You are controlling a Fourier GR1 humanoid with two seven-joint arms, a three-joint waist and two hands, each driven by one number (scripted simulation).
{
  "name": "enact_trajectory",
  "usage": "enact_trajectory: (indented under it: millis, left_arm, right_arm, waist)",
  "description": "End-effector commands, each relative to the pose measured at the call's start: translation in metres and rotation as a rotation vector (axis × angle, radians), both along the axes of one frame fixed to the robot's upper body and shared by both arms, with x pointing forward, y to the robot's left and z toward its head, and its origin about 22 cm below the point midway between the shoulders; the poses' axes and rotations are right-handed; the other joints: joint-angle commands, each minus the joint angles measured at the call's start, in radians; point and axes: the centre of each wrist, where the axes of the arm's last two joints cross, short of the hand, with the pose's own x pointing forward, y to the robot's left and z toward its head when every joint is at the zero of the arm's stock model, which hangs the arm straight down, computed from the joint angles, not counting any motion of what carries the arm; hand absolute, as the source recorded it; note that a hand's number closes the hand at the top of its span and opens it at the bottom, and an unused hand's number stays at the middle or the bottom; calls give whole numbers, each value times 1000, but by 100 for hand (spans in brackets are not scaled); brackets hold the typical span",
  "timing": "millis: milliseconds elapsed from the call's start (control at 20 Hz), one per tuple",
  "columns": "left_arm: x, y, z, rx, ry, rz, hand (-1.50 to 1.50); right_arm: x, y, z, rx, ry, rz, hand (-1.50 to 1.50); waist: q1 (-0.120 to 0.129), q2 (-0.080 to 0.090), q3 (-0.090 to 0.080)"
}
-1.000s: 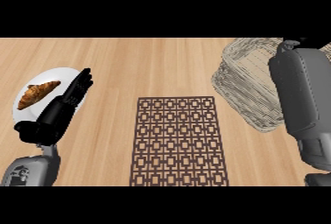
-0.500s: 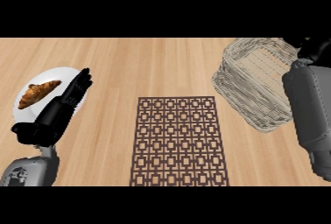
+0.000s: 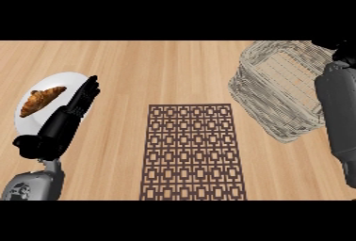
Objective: Pick the lemon from the placemat and place it in the basket
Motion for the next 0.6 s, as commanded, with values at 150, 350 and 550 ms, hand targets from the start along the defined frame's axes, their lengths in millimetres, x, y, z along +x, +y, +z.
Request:
enact_trajectory:
  millis: [150, 350, 550]
  left_arm:
    - [5, -12, 2, -5, 2, 11, 0]
    - [11, -8, 7, 6, -17, 9, 0]
    - [-10, 14, -11, 1, -3, 17, 0]
  right_arm:
    - [-4, 15, 21, 56, -183, 72, -150]
    - [-11, -9, 42, 135, -263, 30, -150]
    - [-40, -23, 31, 242, -294, 14, -150]
  waist:
    - [-7, -2, 0]
    - [-11, -2, 0]
    - [-19, -8, -1]
